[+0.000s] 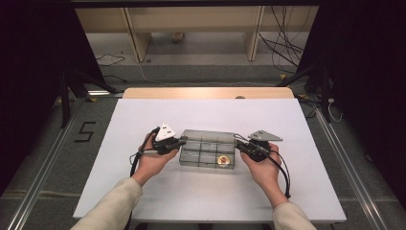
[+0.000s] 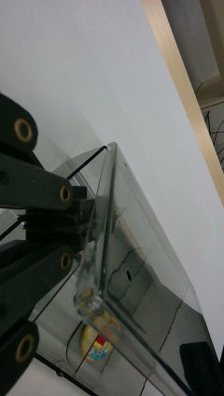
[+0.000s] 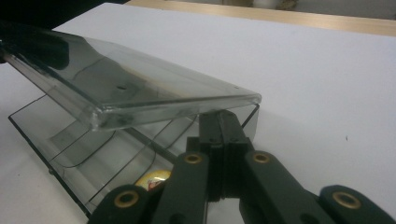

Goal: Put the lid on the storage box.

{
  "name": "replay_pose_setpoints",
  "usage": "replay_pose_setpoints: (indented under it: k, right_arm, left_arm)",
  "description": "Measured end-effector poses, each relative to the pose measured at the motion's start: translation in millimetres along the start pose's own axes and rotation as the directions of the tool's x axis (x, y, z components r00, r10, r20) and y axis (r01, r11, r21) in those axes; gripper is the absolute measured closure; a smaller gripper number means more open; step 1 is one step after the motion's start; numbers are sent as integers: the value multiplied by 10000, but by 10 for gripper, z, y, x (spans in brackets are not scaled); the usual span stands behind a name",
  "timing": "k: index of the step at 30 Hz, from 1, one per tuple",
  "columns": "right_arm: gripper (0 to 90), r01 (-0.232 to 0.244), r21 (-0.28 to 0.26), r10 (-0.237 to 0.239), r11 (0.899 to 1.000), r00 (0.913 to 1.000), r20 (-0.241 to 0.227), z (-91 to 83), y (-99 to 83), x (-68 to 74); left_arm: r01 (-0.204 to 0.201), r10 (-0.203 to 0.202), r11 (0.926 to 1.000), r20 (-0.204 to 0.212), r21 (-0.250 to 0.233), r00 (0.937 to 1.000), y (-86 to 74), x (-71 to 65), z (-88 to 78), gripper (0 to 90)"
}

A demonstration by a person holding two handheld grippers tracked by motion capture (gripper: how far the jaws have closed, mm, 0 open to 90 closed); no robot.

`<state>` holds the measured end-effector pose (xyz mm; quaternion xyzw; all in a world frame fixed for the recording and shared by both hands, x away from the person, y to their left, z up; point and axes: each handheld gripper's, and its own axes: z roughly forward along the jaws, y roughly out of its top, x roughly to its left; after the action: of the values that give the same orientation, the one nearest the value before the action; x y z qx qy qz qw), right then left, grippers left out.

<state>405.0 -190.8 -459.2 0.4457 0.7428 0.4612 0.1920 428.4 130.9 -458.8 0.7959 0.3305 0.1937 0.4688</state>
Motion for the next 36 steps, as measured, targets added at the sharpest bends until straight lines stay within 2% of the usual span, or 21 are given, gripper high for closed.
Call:
replay_pose_setpoints:
  k: [18, 36]
  right_arm:
    - [900, 176, -58, -176, 9998, 9998, -52, -25, -42, 36]
    - [900, 271, -53, -272, 9996, 9995, -146, -61, -64, 65]
  left_arm:
    - [13, -13, 9999, 25, -166, 10000, -62, -38, -47, 896]
    - [-147, 145, 9996, -60, -253, 9999, -98, -63, -83, 896]
